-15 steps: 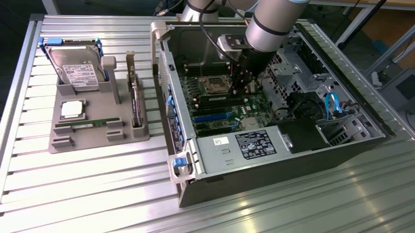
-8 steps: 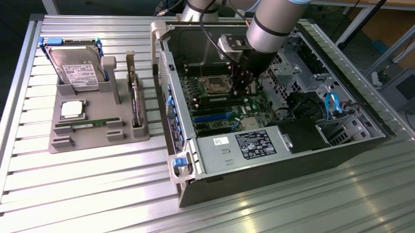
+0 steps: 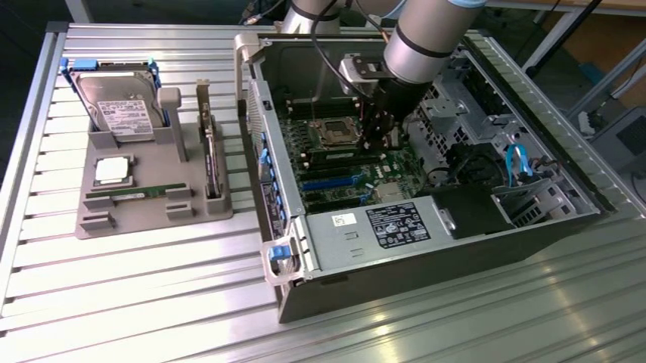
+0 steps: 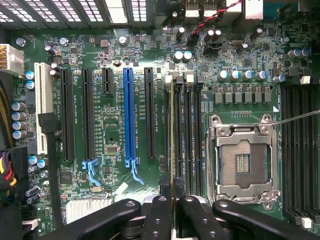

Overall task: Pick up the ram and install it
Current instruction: 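Insert the ram into the slot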

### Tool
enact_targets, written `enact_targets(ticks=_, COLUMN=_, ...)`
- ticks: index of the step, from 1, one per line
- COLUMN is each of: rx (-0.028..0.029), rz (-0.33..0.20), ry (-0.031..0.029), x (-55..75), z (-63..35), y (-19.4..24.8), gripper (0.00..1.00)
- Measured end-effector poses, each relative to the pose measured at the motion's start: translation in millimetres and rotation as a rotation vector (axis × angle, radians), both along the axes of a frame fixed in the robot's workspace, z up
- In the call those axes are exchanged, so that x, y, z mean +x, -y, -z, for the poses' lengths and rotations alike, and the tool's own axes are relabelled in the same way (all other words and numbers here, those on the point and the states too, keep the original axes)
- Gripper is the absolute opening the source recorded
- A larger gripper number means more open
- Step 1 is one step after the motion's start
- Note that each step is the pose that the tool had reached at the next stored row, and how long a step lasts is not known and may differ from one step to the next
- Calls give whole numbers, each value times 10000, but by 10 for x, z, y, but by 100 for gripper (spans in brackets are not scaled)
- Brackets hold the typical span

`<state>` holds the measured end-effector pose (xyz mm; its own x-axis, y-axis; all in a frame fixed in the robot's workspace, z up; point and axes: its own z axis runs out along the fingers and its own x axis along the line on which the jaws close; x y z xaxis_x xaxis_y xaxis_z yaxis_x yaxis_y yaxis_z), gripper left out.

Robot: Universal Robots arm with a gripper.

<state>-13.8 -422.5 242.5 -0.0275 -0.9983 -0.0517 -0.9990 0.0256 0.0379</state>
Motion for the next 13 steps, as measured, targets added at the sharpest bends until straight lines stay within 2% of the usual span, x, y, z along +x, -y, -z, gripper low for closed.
enact_targets(ticks=13, rx=-1, rz=-1, ry=0, x=0, z=55, y=0, gripper=12)
